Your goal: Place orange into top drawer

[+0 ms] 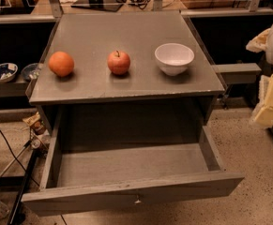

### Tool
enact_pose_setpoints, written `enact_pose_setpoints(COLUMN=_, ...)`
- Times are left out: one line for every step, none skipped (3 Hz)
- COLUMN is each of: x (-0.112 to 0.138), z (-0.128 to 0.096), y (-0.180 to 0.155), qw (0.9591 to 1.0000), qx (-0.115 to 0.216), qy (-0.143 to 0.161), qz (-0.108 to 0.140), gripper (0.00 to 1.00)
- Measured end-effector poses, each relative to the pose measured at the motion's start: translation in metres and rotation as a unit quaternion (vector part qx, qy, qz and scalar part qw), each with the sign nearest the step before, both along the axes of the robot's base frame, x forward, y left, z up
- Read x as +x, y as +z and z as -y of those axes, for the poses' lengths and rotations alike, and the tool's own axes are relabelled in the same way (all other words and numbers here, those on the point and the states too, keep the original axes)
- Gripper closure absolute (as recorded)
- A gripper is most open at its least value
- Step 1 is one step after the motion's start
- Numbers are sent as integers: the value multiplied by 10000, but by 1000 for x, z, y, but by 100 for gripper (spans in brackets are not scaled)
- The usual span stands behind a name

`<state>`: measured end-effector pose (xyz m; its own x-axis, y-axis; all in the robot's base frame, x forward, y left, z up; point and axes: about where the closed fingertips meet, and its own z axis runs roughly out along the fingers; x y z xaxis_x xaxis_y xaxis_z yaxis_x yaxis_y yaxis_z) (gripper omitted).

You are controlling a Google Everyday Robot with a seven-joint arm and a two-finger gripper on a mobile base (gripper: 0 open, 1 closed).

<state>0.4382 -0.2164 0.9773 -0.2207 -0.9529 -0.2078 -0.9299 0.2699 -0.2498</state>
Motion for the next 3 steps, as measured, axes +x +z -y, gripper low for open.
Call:
enact_pose_setpoints(x=0, z=0, y=0, qw=10000, qx=0, qy=1, qz=1, gripper=0)
enact_pose_setpoints(x=1, z=-17, y=4, qw=9998, qx=78, qy=147, qz=124, gripper=0)
enact_pose_setpoints(x=3, z=-45, y=6, qw=9986, qx=231, qy=373, qz=278, gripper=0)
